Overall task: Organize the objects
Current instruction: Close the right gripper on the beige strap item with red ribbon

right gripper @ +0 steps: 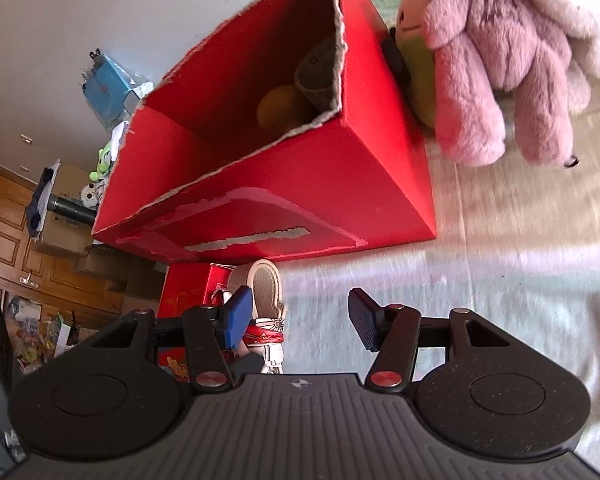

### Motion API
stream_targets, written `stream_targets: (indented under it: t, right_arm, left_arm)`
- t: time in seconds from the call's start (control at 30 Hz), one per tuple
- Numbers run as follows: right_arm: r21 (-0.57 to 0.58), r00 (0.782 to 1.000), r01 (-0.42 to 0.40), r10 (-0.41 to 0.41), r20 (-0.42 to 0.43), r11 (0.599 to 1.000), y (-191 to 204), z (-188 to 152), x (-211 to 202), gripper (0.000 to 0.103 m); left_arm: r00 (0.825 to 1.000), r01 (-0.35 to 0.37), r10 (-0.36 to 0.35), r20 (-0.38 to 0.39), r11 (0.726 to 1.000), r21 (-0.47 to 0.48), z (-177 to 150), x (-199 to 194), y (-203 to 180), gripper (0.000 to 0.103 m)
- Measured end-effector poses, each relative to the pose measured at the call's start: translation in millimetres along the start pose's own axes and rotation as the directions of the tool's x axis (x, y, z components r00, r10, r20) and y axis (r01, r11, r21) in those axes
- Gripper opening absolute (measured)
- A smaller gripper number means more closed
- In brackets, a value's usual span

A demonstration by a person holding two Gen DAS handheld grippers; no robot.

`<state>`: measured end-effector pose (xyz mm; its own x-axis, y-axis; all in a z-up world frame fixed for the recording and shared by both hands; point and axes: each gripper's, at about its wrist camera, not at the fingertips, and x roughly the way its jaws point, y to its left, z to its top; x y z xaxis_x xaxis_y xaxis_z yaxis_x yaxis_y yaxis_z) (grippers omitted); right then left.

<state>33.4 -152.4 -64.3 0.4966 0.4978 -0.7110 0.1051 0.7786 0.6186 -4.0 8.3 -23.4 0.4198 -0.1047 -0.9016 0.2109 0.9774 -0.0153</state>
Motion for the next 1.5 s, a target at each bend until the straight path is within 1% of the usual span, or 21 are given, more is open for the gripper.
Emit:
stream_targets:
  t: [0.13,0.27,0.4,0.5,0.63,0.73,0.8,0.93,1.03,1.13,1.33,1.4,1.43,1.47,1.5]
  right_arm:
    - [0.005,1.0,-0.008,0.008,-0.029,1.0,3.4,1.7,8.5,0.057]
    - [-0.014,0.997,-0.029,0.028,-0.076,0.999,11.4,1.8,19.5,0.057]
    - [-0.043,0.992,-0.05,0.044,-0.116,0.998,20.3,0.5,29.6,0.057]
    - [-0.063,0.991,-0.046,0.037,-0.131,0.997,23.6,-0.4,36.5,0.057]
    - [-0.126,0.989,-0.041,0.023,-0.145,0.991,38.3,-2.6,47.0,0.057]
    - [-0.191,0.988,-0.014,-0.016,-0.153,0.981,47.6,-6.2,56.4,0.057]
    - [-0.216,0.987,-0.005,-0.029,-0.157,0.976,50.8,-7.6,61.3,0.057]
    - [-0.25,0.988,0.014,-0.052,-0.145,0.968,54.7,-8.5,67.4,0.057]
    - [-0.299,0.99,0.031,-0.071,-0.125,0.954,60.5,-11.4,70.3,0.057]
    - [-0.317,0.991,0.039,-0.078,-0.112,0.947,61.5,-11.5,71.1,0.053]
    - [-0.21,0.994,-0.009,-0.015,-0.113,0.978,40.0,-8.2,62.5,0.044]
    - [-0.201,0.995,-0.014,-0.006,-0.099,0.98,38.5,-8.9,56.3,0.041]
    - [-0.196,0.996,-0.016,-0.002,-0.091,0.98,37.1,-9.4,53.0,0.035]
    - [-0.183,0.995,-0.049,0.033,-0.09,0.982,36.4,-10.5,50.9,0.028]
    - [-0.178,0.996,-0.036,0.022,-0.085,0.983,35.6,-10.6,48.2,0.028]
  left_arm:
    - [0.997,0.066,-0.067,0.04,0.998,0.019,-12.0,-7.4,9.1,0.091]
    - [0.987,0.147,-0.149,0.069,0.989,0.026,-14.8,-11.9,14.2,0.086]
    - [0.976,0.196,-0.199,0.083,0.98,0.037,-16.0,-12.0,16.2,0.084]
    - [0.972,0.213,-0.216,0.088,0.976,0.044,-16.1,-11.6,18.4,0.084]
    - [0.97,0.222,-0.226,0.089,0.974,0.052,-15.7,-10.2,21.6,0.085]
    - [0.97,0.222,-0.226,0.088,0.974,0.05,-15.3,-9.9,22.0,0.085]
    - [0.971,0.221,-0.224,0.085,0.974,0.047,-14.7,-9.3,23.0,0.086]
    - [0.971,0.22,-0.222,0.083,0.975,0.043,-13.3,-7.6,26.8,0.086]
    - [0.971,0.22,-0.223,0.081,0.975,0.042,-11.7,-6.2,28.0,0.087]
    - [0.97,0.226,-0.229,0.08,0.973,0.045,-9.3,-5.7,28.9,0.087]
    - [0.959,0.266,-0.272,0.085,0.961,0.071,-8.4,-10.1,22.6,0.086]
    - [0.955,0.276,-0.283,0.084,0.957,0.089,-6.6,-10.0,17.7,0.086]
    - [0.953,0.282,-0.29,0.081,0.954,0.097,-6.0,-10.1,15.0,0.085]
    - [0.951,0.291,-0.299,0.078,0.951,0.105,-5.4,-9.6,12.1,0.085]
    - [0.949,0.298,-0.307,0.075,0.948,0.113,-4.6,-9.1,9.3,0.085]
